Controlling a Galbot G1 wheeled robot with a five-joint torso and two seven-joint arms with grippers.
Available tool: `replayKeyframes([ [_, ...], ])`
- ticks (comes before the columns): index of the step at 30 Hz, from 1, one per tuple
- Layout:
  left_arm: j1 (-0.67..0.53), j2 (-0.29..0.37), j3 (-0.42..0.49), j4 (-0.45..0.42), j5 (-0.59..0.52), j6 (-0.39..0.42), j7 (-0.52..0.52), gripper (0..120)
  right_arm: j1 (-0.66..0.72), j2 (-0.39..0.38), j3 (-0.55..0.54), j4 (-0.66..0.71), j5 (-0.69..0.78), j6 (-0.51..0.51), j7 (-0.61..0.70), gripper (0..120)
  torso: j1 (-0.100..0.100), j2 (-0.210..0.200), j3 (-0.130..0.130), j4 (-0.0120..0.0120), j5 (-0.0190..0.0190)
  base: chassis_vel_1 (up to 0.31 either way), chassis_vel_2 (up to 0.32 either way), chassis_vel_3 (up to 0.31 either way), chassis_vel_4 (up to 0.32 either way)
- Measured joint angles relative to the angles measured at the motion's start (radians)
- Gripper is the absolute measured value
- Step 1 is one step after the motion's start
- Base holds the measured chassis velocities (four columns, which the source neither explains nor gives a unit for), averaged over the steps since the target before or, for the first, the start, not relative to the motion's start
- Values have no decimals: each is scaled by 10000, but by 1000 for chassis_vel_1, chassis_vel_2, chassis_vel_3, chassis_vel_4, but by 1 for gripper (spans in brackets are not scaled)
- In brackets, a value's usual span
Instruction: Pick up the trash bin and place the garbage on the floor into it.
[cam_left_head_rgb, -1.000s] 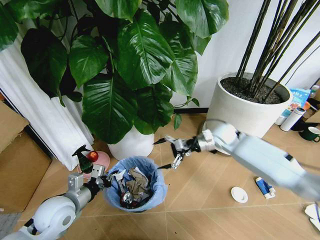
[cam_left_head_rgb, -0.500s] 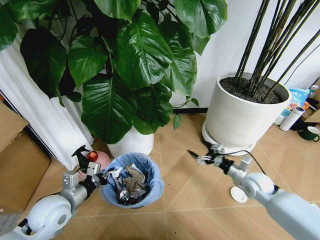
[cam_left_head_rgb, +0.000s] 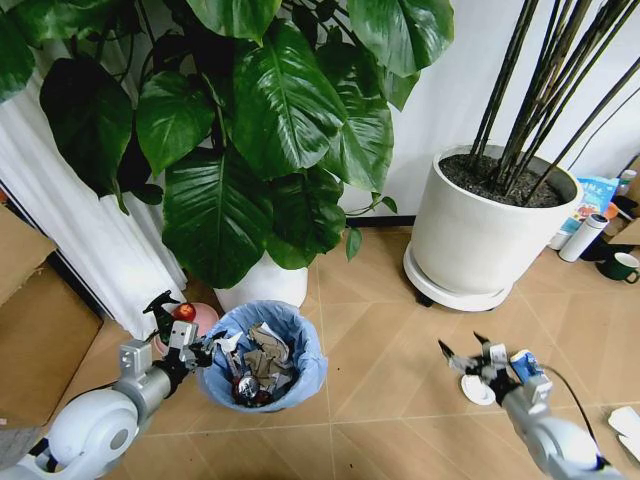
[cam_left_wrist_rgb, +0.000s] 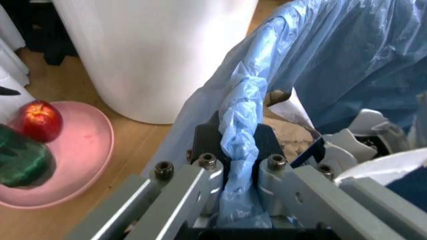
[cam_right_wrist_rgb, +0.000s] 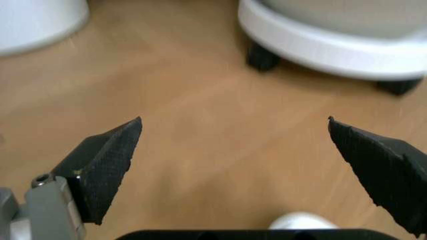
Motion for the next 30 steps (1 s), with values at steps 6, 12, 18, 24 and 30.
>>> replayKeyframes([
  [6, 28, 64, -87, -41, -50, 8, 6, 1, 452, 379, -392, -1022, -253, -299, 297, 100, 0, 0, 0, 1, -1, 0, 0, 0, 0],
  [12, 50, 68, -169, -47, -82, 10, 18, 1, 813, 565, -684, -1651, -133, -470, 540, 100, 0, -1, 0, 1, -3, 0, 0, 0, 0],
  [18, -6, 69, -168, 60, -97, 10, 23, 1, 1176, 698, -889, -2301, -25, -559, 582, 100, 1, -1, 0, 1, -3, 0, 0, 0, 0],
  [24, -106, 64, -94, 163, -128, 10, 26, 1, 1538, 772, -1101, -2829, 76, -631, 583, 100, 1, -2, 1, 1, -3, 0, 0, 0, 0],
  [30, -202, 66, -51, 233, -166, 10, 25, 1, 1789, 811, -1270, -3133, 128, -673, 578, 99, 1, -1, 1, 0, -3, 0, 0, 0, 0],
])
